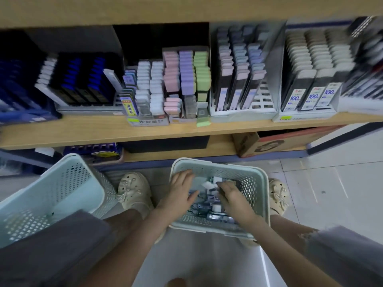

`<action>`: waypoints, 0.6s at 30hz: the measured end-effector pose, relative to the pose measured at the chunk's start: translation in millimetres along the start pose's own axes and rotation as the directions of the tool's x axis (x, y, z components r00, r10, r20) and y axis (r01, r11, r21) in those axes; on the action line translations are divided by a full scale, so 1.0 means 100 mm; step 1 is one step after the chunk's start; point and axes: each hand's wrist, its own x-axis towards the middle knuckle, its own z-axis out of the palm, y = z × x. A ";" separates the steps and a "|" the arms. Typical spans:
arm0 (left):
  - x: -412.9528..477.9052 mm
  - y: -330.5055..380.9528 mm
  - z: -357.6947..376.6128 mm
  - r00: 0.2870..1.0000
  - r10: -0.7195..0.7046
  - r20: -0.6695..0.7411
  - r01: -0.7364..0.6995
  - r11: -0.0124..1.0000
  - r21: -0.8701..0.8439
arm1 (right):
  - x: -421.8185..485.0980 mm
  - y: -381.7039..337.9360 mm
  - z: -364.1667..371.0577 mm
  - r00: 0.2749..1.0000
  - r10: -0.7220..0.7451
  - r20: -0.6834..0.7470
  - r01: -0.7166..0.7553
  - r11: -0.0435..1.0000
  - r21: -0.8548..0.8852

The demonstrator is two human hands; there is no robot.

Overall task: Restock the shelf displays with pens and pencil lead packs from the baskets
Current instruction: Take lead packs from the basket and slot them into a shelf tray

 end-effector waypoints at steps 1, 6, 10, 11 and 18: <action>0.01 0.10 -0.10 0.990 -0.100 0.098 0.119 0.971 -0.208 | -0.01 -0.21 -0.13 0.998 0.061 -0.020 -0.056 0.981 0.185; -0.15 0.52 -0.68 0.923 -0.033 0.383 0.295 0.701 -0.650 | -0.19 -1.00 -0.60 0.993 0.113 -0.020 -0.072 0.751 0.657; -0.45 0.64 -1.08 0.942 0.059 0.331 0.233 0.593 -0.771 | -0.39 -1.40 -0.78 1.000 0.009 -0.009 0.001 0.640 0.768; -0.53 0.66 -1.18 0.949 0.058 0.310 0.219 0.585 -0.781 | -0.43 -1.50 -0.80 1.000 -0.022 -0.015 0.026 0.651 0.759; -0.96 0.72 -1.83 0.988 -0.030 0.152 0.134 0.652 -0.746 | -0.45 -2.26 -1.07 0.972 -0.040 -0.232 0.185 0.741 0.645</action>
